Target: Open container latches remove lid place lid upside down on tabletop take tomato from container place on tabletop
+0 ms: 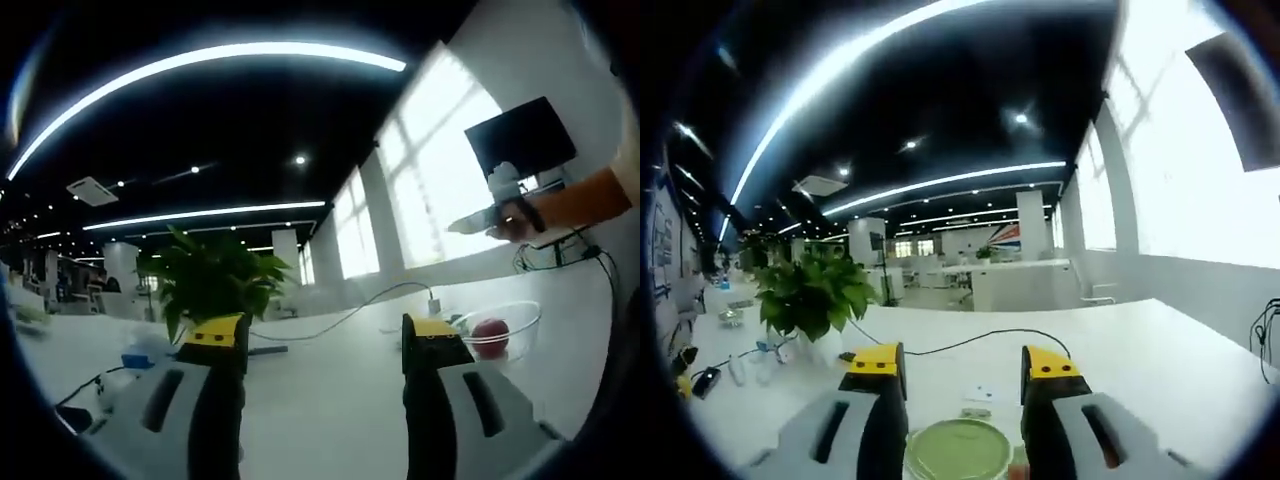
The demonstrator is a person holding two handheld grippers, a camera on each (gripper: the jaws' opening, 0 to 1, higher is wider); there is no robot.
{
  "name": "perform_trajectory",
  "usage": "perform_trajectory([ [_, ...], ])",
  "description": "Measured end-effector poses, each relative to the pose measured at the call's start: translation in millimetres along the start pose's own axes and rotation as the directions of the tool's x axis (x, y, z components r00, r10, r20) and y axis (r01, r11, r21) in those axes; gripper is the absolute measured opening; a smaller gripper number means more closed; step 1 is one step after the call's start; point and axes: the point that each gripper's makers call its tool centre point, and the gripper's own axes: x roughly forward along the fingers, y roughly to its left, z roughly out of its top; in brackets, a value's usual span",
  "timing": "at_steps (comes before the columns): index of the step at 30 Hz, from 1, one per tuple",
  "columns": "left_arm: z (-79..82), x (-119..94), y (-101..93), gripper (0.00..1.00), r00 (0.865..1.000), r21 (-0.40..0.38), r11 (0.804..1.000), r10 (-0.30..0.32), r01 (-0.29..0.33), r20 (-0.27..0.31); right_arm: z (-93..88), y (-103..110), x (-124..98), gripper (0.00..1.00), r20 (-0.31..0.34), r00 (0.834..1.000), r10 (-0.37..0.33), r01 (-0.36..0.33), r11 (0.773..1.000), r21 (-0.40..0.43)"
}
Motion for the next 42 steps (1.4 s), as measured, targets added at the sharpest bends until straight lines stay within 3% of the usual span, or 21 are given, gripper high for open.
perform_trajectory([
  [13, 3.1, 16, -18.8, 0.59, 0.999, 0.009, 0.999, -0.043, 0.043, -0.002, -4.5, -72, -60, 0.35, 0.017, 0.995, -0.096, 0.095, 0.995, 0.035],
  [20, 1.9, 19, -25.0, 0.59, 0.999, 0.008, 0.999, -0.053, 0.053, -0.006, -18.9, -93, -86, 0.33, 0.019, 0.991, -0.133, 0.131, 0.989, 0.067],
  [26, 0.4, 24, -30.1, 0.59, 0.998, -0.002, 0.998, -0.059, 0.059, -0.005, -28.7, -107, -96, 0.32, 0.015, 0.987, -0.162, 0.161, 0.985, 0.055],
  [28, 1.1, 25, -32.3, 0.59, 0.998, 0.0, 0.998, -0.063, 0.063, -0.004, -28.7, -115, -101, 0.32, 0.029, 0.982, -0.184, 0.184, 0.983, 0.012],
  [42, -7.5, 31, -34.4, 0.6, 0.997, -0.008, 0.998, -0.069, 0.069, -0.023, -53.2, -114, -152, 0.36, 0.083, 0.982, -0.169, 0.178, 0.977, -0.119],
])
